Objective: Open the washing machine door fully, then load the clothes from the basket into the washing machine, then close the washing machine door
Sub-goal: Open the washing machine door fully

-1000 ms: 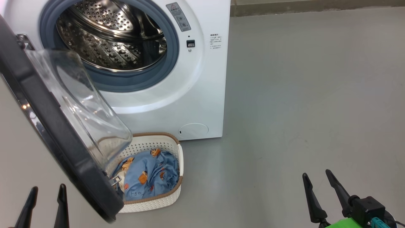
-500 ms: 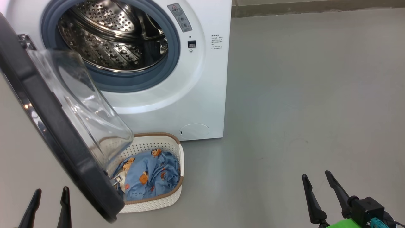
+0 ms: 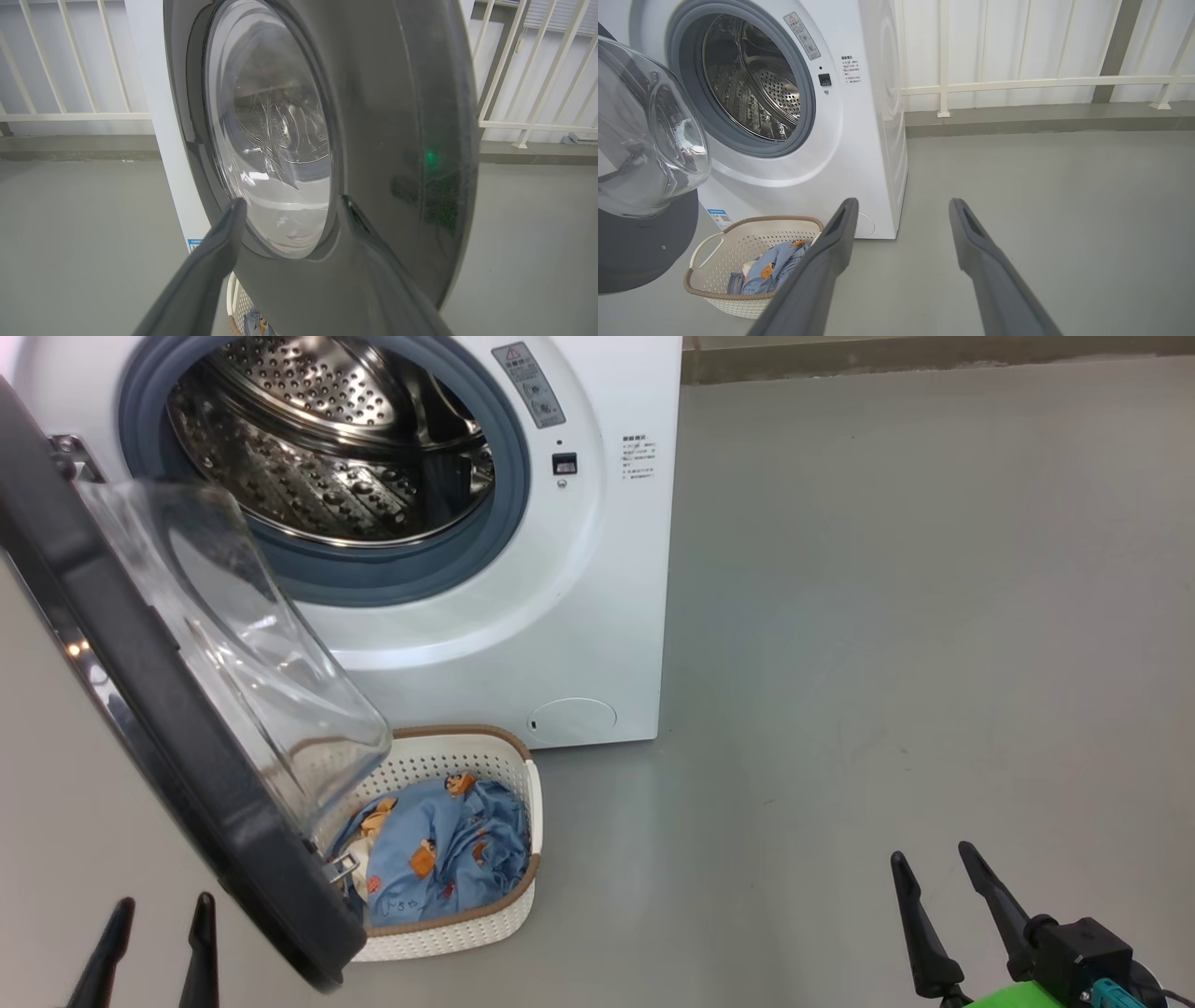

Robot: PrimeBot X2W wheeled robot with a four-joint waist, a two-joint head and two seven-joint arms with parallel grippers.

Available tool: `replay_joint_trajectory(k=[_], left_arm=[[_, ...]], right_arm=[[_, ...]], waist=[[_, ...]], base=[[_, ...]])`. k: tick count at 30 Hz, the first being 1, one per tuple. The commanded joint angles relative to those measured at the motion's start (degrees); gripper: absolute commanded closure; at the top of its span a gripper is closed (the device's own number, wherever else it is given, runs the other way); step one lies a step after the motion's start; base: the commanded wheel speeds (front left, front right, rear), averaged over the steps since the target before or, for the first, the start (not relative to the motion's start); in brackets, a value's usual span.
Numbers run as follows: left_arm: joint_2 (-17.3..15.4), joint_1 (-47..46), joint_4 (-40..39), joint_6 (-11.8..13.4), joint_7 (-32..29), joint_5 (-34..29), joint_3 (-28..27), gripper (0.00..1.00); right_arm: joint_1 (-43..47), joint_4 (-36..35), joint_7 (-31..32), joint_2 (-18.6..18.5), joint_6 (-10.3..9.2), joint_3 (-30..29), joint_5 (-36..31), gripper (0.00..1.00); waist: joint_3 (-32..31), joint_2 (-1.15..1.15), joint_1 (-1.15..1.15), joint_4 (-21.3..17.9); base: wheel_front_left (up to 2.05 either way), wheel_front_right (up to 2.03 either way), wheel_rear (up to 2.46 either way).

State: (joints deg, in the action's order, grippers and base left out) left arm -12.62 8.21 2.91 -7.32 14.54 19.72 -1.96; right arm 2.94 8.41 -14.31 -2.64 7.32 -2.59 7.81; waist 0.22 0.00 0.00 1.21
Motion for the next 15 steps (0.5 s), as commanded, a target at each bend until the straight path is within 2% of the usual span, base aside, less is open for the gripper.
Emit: replay_joint_trajectory(k=[1,2,8,15], left_arm=[[-1.6,-1.4,-0.8,-0.2,0.5,-0.4,-1.8,0.91],[-1.6,-1.4,-0.6,-0.2,0.5,-0.1,-1.7,1.0],[-1.8,-2.6,-2.0,-0.2,0.5,0.8,-3.4,1.0],[-0.8,-6.2,-14.9,-0.2,0.5,0.8,-10.7,1.0]], right_arm=[[-1.0,-1.1,-0.7,-0.2,0.17,1.4,0.6,0.0],[-1.0,-1.2,-0.7,-0.2,0.17,1.4,0.6,0.0],[-1.0,-1.2,-0.7,-0.2,0.17,1.3,0.6,0.0],[-0.9,-1.3,-0.7,-0.2,0.17,1.4,0.7,0.0]], waist=[[0.1,0.0,0.0,0.0],[0.1,0.0,0.0,0.0],[0.2,0.0,0.0,0.1],[0.3,0.0,0.0,0.2]], base=[[0.0,0.0,0.0],[0.0,0.0,0.0],[0.0,0.0,0.0],[0.0,0.0,0.0]])
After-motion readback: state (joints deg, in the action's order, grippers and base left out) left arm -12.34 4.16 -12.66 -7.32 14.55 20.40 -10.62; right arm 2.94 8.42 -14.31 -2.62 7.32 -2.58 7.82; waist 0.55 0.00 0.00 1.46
